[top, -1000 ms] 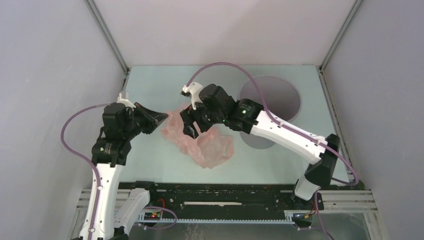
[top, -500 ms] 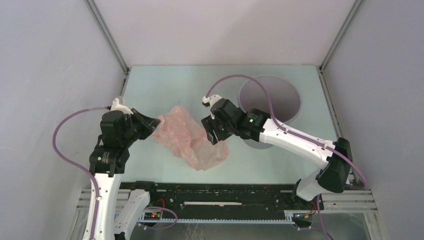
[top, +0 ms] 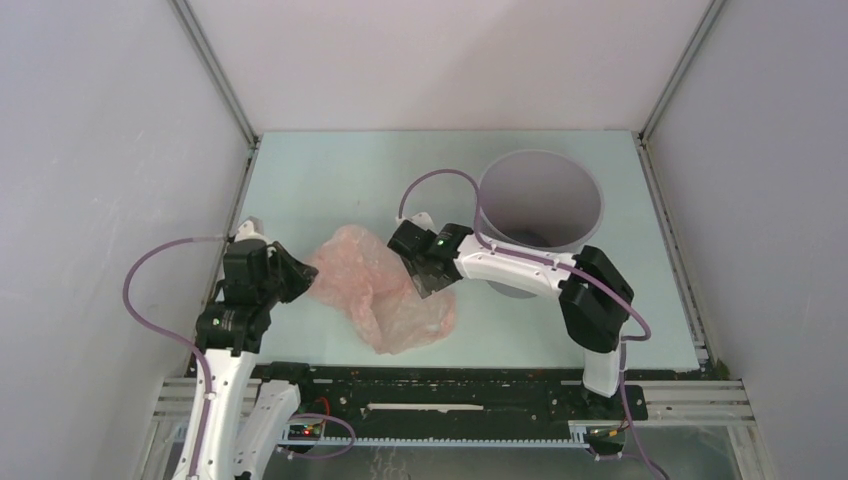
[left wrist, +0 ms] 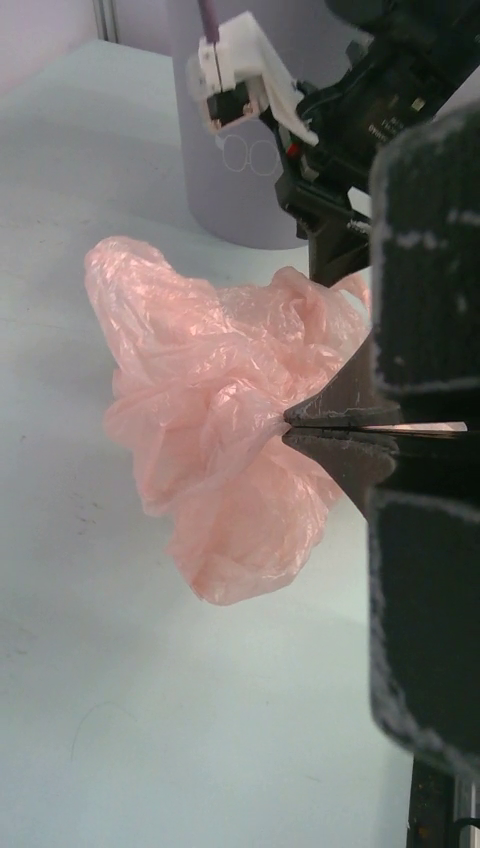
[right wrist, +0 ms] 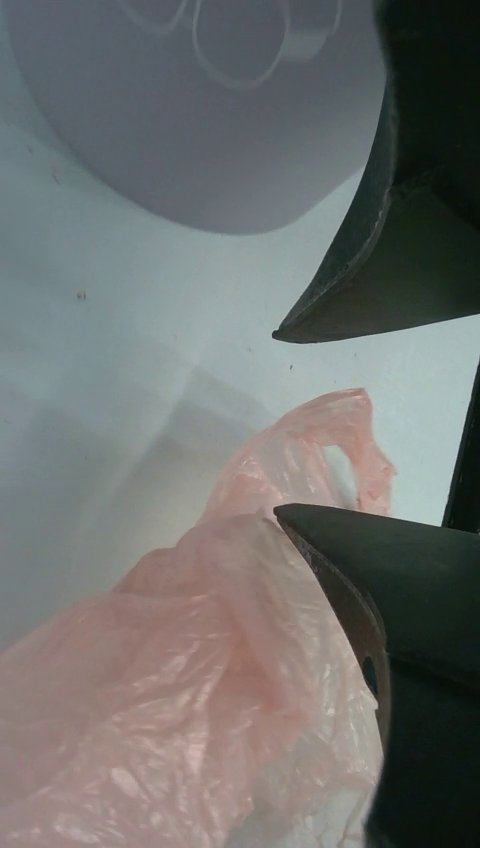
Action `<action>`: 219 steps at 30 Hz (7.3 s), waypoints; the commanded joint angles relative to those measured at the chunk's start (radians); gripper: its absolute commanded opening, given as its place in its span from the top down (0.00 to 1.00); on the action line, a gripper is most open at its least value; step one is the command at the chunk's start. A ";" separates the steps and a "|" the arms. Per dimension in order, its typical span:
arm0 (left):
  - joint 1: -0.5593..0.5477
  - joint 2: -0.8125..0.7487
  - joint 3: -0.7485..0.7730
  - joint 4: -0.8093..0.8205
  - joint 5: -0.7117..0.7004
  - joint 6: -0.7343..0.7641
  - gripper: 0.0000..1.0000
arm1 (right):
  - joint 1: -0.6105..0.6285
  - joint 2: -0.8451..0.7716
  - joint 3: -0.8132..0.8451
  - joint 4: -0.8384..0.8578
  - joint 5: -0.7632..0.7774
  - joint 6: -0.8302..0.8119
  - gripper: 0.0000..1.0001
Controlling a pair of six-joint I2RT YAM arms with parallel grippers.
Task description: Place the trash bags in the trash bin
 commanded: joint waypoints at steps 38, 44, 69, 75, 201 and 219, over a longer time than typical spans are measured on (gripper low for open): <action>-0.063 0.076 -0.005 0.009 -0.088 0.044 1.00 | 0.025 -0.308 -0.159 0.210 0.123 -0.181 1.00; -0.064 0.174 -0.103 0.132 0.045 0.039 0.98 | 0.000 -0.340 -0.207 0.152 0.110 -0.163 1.00; 0.002 0.276 -0.129 0.071 0.082 0.026 0.57 | -0.154 -0.493 -0.410 0.210 0.040 -0.297 1.00; 0.004 0.390 -0.173 0.163 0.206 -0.010 0.51 | -0.163 -0.491 -0.410 0.209 0.032 -0.290 1.00; -0.078 0.665 1.216 -0.138 0.266 -0.089 1.00 | -0.225 -0.224 0.575 0.078 -0.551 0.089 1.00; -0.067 0.147 0.200 -0.074 0.109 -0.155 1.00 | -0.168 -0.411 -0.132 0.308 -0.645 0.190 1.00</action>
